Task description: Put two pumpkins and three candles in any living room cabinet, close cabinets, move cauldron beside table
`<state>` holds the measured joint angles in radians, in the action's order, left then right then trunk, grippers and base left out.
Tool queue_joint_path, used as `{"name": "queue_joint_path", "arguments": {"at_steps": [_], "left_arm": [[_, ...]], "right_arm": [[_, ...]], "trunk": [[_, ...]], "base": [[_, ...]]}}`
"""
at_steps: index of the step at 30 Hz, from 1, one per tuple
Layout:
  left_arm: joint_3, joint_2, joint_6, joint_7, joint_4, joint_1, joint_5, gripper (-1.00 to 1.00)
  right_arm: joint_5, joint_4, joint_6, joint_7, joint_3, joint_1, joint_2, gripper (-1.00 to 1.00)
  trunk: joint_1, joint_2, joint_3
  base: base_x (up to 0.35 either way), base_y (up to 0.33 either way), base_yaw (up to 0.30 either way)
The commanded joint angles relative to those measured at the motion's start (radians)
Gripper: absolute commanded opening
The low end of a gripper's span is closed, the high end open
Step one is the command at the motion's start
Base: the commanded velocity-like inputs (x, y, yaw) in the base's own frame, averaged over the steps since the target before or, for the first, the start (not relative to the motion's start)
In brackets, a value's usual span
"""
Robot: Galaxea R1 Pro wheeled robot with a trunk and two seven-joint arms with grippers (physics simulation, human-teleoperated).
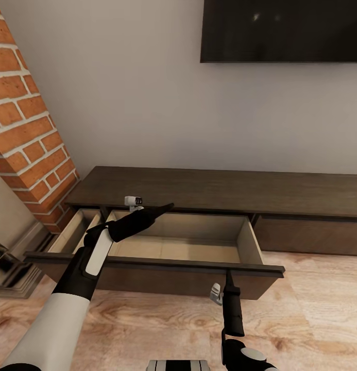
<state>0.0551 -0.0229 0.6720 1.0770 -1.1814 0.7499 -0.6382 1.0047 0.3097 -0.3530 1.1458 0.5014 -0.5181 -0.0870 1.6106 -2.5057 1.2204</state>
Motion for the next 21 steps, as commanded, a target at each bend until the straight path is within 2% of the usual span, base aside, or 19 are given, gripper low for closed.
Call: {"name": "queue_joint_path", "arguments": {"at_steps": [1,2,3,15,21], "left_arm": [[0.0,0.0,0.0,0.0,0.0,0.0,0.0,1.0],[0.0,0.0,0.0,0.0,0.0,0.0,0.0,1.0],[0.0,0.0,0.0,0.0,0.0,0.0,0.0,1.0],[0.0,0.0,0.0,0.0,0.0,0.0,0.0,1.0],[0.0,0.0,0.0,0.0,0.0,0.0,0.0,1.0]], "right_arm": [[-0.005,-0.001,0.011,-0.03,0.014,0.001,0.0,-1.0],[-0.005,-0.001,0.01,-0.03,0.013,0.001,0.0,-1.0],[-0.005,-0.001,0.01,-0.03,0.013,0.001,0.0,1.0],[-0.005,-0.003,0.01,-0.029,0.014,0.001,0.0,1.0],[0.001,-0.003,0.011,-0.029,0.014,0.001,0.001,1.0]], "trunk": [[0.0,0.0,0.0],[0.0,0.0,0.0],[0.0,0.0,0.0],[0.0,0.0,0.0],[0.0,0.0,0.0]], "base": [[0.0,0.0,0.0],[0.0,0.0,0.0],[0.0,0.0,0.0],[-0.002,0.0,0.0],[-0.236,0.0,0.0]]}}
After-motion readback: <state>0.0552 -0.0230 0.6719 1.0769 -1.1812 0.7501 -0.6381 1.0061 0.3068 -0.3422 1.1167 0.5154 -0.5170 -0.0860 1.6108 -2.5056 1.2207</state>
